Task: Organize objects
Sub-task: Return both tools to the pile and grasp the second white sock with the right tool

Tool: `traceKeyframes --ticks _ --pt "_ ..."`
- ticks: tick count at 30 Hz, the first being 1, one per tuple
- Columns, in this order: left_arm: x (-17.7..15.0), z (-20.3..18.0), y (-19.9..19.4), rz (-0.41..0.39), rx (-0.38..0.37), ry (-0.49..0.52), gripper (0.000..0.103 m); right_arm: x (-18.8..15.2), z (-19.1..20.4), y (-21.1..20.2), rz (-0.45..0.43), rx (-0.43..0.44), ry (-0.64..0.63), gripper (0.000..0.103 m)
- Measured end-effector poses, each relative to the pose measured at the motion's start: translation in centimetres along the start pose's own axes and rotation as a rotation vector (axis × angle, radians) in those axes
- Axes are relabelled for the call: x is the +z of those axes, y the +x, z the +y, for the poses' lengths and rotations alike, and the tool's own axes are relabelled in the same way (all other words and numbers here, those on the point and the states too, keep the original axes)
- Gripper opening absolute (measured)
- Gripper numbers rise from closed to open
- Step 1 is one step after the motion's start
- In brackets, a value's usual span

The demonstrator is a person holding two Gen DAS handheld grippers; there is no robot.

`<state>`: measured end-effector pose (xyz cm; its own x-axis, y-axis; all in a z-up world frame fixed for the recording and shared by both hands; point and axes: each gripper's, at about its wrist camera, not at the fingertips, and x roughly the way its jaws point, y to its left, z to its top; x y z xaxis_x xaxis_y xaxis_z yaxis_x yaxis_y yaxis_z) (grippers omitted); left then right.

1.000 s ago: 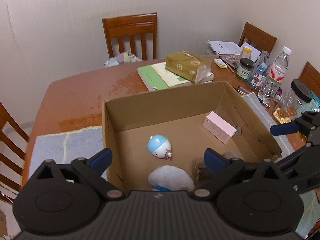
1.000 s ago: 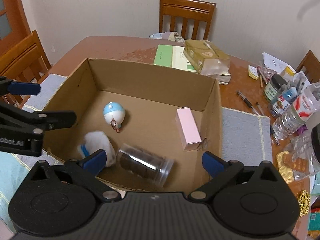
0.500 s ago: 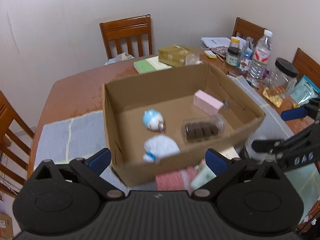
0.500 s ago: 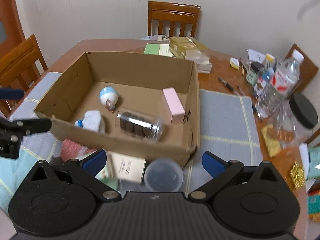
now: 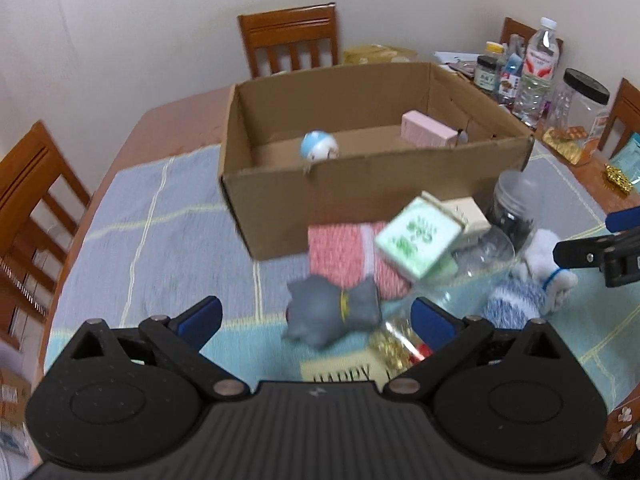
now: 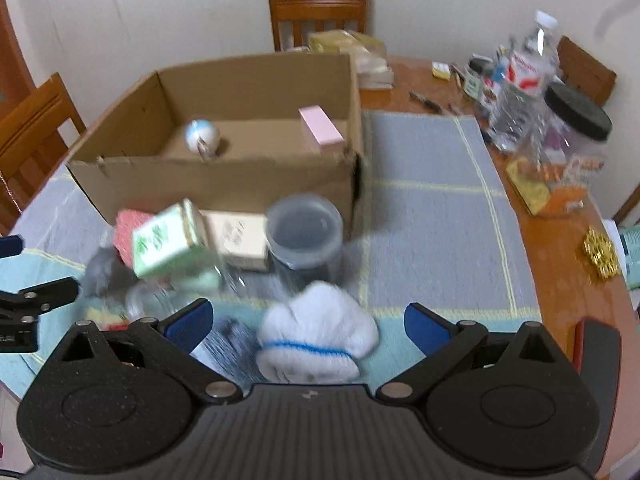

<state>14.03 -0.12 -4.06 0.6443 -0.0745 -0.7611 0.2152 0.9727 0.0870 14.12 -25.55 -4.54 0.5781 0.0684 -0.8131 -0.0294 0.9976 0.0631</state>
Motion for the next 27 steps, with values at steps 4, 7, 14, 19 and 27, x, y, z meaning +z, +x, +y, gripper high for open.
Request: traceKeyframes --ticks 4,7,14,19,27 --pt "-0.8 -0.2 -0.1 0.022 -0.015 -0.035 0.100 -0.7 -1.1 1.2 0.035 -0.003 0.041 0.103" --pt "-1.0 -0.4 0.1 0.031 -0.005 -0.030 0.100 -0.5 -1.4 2.4 0.060 0.018 0.054 0.103" --pt "-0.8 0.1 0.8 0.054 0.023 -0.076 0.100 -0.3 -0.6 5.5 0.093 0.004 -0.006 0.103" --pt "-0.9 -0.3 1.3 0.074 0.046 -0.082 0.100 -0.7 -1.1 7.2 0.108 -0.003 -0.032 0.103" --pt "-0.4 -1.0 2.0 0.086 0.084 -0.075 0.100 -2.1 -3.6 7.1 0.118 0.046 -0.044 0.103"
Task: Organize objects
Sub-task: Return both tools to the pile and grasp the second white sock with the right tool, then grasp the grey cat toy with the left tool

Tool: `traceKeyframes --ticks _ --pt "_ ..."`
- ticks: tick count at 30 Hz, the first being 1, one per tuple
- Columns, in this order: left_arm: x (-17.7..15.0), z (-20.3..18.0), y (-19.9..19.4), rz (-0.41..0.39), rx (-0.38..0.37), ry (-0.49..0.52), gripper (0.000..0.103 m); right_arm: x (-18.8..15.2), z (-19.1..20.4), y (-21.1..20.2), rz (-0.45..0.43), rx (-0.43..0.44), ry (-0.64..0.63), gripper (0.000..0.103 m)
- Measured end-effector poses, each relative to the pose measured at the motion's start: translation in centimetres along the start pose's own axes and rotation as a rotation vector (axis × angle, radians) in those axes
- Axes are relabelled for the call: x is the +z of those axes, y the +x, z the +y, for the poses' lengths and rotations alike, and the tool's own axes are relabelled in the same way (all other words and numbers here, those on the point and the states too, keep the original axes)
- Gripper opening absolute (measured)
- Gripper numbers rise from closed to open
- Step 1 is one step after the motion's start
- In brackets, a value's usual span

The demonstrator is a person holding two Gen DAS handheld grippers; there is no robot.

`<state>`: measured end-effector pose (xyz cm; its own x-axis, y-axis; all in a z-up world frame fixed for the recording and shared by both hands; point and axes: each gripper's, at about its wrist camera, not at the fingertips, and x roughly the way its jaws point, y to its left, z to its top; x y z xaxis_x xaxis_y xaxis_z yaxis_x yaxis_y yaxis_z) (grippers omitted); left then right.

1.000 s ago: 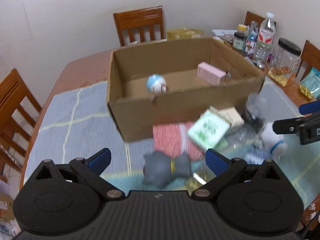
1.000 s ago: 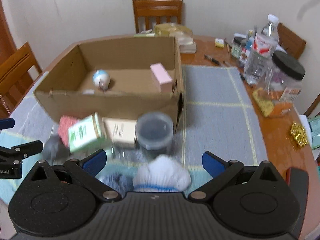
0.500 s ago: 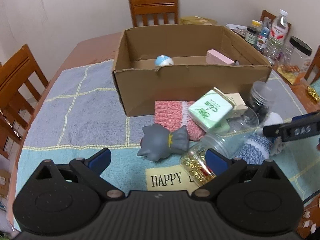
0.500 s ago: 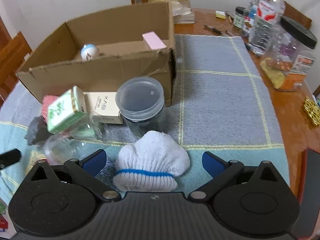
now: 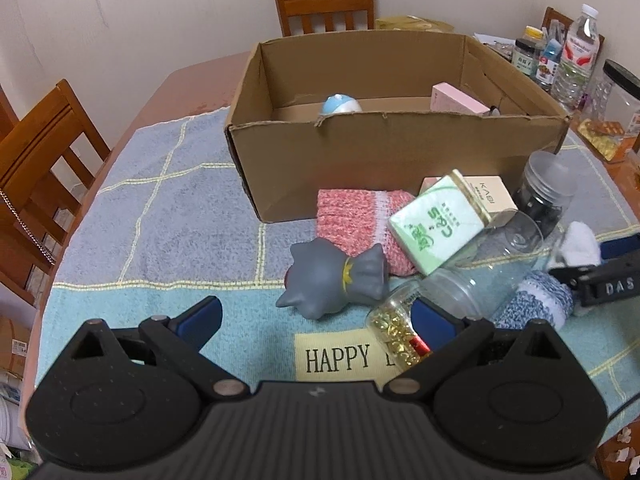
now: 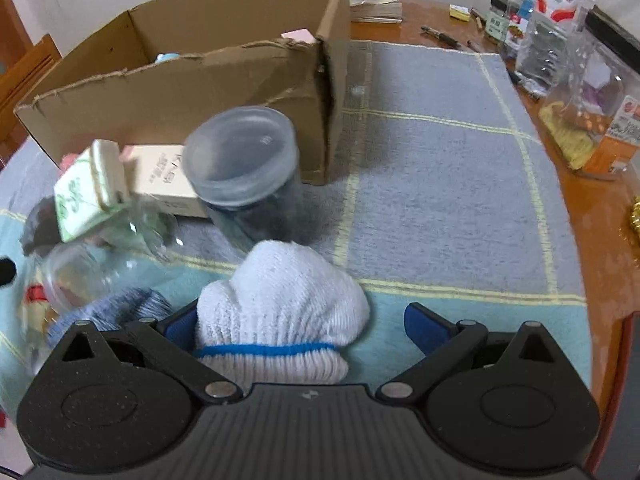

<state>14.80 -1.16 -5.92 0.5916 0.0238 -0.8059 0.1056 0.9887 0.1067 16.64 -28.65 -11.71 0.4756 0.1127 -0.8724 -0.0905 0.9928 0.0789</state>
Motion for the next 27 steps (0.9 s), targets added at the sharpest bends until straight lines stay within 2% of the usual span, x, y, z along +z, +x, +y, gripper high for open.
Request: traceKeyframes --ticks 5,8,13,18,21,23,25,27 --pt "0.3 0.4 0.8 0.005 0.004 -0.001 0.100 -0.5 0.7 0.3 -0.012 -0.057 -0.095 0.103" --pt "0.5 0.6 1.3 0.013 -0.001 0.021 0.100 -0.5 0.7 0.3 -0.012 -0.053 -0.088 0.103" --pt "1.2 0.8 2.2 -0.011 -0.074 0.074 0.100 -0.5 0.8 0.3 -0.028 -0.057 -0.082 0.103" --pt "2.0 2.3 4.2 0.008 -0.179 0.006 0.100 -0.3 1.1 0.4 -0.011 -0.076 -0.047 0.103" --pt "2.2 2.9 5.5 0.047 -0.176 -0.004 0.101 -0.3 1.2 0.3 -0.009 -0.092 -0.020 0.103" --pt "2.1 3.5 6.1 0.069 -0.207 -0.011 0.101 -0.4 1.2 0.3 -0.008 -0.097 -0.010 0.103" --pt "2.0 4.1 6.2 0.069 -0.234 -0.008 0.101 -0.3 1.3 0.2 -0.006 -0.103 0.000 0.103" --pt "2.0 4.6 6.2 0.058 -0.230 -0.001 0.102 -0.3 1.3 0.4 -0.010 -0.108 0.010 0.103"
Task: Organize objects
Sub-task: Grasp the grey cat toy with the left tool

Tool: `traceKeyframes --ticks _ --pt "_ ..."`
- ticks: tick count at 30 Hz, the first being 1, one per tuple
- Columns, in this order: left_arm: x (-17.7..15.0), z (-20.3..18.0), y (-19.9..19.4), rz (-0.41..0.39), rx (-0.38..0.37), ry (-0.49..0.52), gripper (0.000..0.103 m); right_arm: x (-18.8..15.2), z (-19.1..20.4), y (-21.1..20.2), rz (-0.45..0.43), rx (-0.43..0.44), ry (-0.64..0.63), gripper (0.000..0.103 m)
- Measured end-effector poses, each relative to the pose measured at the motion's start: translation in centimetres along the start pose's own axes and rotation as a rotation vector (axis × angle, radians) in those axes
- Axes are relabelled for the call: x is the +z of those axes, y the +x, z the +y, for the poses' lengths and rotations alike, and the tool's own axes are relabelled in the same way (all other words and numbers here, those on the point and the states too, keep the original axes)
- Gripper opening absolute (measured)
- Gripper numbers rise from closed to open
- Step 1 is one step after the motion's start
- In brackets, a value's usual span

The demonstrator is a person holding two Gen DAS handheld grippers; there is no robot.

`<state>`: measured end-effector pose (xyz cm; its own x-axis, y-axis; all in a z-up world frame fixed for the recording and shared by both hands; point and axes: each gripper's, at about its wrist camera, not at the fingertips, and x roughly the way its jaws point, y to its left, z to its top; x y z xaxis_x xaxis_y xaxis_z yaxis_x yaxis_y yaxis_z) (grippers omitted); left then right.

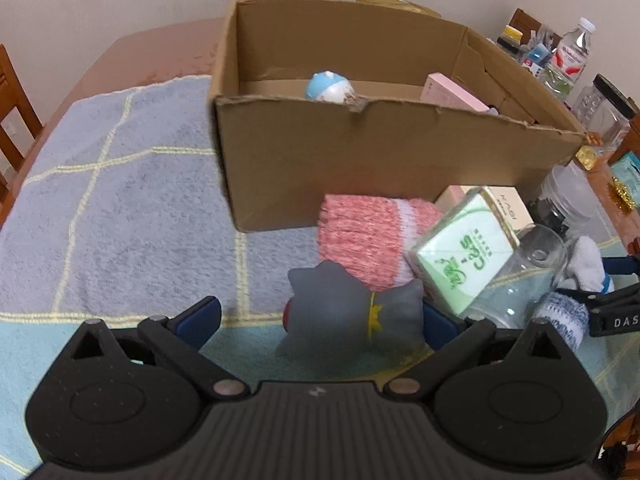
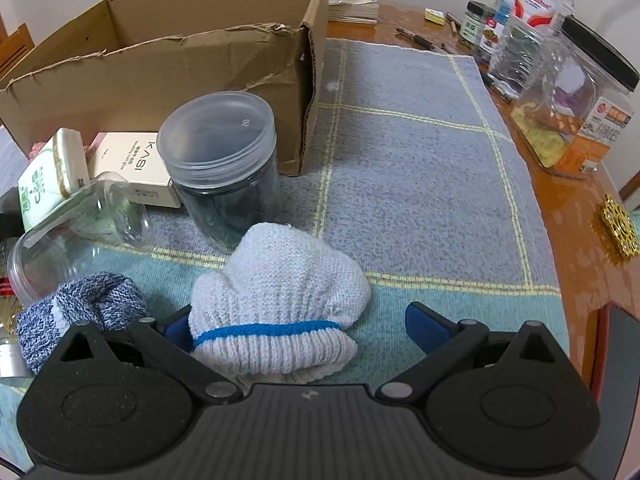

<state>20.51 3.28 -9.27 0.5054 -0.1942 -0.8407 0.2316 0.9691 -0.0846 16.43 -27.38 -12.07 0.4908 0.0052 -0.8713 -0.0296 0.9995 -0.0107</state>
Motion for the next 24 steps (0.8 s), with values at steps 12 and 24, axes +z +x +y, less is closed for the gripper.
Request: traceKeyframes --ticks 12,24 --pt "0.1 1.6 1.3 0.024 -0.031 -0.011 0.103 0.0 -0.1 0.0 -0.002 -0.008 0.014 0.103" --pt "0.4 0.4 1.2 -0.014 0.036 0.097 0.103 0.1 0.0 0.2 -0.014 0.001 -0.003 0.103"
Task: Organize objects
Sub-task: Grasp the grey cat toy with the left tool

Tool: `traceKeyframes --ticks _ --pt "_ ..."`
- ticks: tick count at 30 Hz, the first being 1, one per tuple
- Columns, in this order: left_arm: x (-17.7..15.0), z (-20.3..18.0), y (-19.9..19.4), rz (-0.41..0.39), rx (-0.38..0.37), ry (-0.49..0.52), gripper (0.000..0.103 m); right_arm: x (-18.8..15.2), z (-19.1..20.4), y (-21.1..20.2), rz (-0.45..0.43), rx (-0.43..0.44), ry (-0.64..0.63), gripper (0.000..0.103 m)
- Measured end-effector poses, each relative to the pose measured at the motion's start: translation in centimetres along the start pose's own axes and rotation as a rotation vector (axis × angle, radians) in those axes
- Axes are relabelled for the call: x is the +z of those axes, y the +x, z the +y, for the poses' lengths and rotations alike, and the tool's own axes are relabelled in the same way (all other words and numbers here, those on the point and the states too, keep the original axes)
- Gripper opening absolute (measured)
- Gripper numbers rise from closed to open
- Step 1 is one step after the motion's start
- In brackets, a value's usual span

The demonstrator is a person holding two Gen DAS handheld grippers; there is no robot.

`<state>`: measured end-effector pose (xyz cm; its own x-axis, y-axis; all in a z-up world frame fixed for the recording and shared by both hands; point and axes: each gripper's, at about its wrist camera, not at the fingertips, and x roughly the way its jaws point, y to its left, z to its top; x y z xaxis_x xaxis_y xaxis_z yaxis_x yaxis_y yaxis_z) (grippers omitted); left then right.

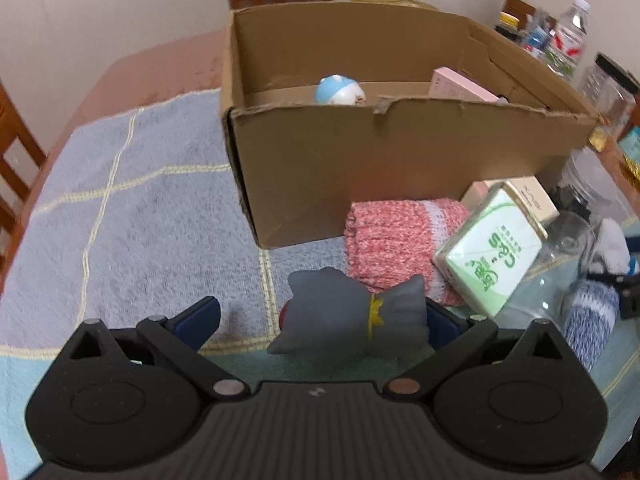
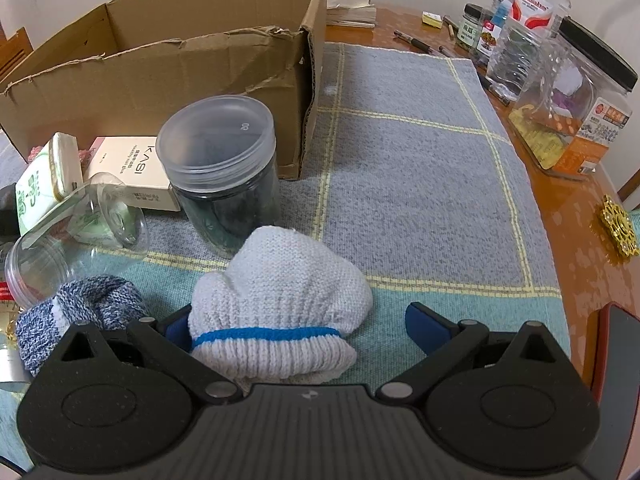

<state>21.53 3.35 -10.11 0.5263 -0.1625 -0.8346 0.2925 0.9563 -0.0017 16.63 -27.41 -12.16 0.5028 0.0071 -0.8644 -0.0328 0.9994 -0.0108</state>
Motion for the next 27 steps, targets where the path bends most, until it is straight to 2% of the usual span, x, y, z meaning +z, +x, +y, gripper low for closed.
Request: traceKeyframes --ticks 4,7,11,22,25,27 --pt "-0.4 -0.6 1.2 0.049 -0.017 -0.013 0.102 0.0 0.0 -0.1 -0.006 0.004 -0.006 0.103" --pt "-0.6 -0.1 1.6 0.044 -0.036 -0.097 0.102 -0.2 0.0 -0.5 -0.010 0.007 -0.012 0.103" --pt "-0.5 -0.5 2.0 0.032 -0.002 -0.075 0.102 -0.3 0.0 -0.6 -0.017 0.010 -0.016 0.103" --pt "-0.6 -0.4 2.1 0.024 0.005 -0.079 0.102 -0.4 0.0 -0.6 -0.028 0.014 -0.022 0.103" --pt "-0.6 -0.4 1.8 0.022 -0.039 -0.087 0.100 -0.4 0.0 -0.5 -0.028 0.014 -0.022 0.103" --pt "-0.6 -0.3 1.5 0.012 -0.066 -0.090 0.095 -0.4 0.0 -0.5 -0.029 0.014 -0.023 0.103"
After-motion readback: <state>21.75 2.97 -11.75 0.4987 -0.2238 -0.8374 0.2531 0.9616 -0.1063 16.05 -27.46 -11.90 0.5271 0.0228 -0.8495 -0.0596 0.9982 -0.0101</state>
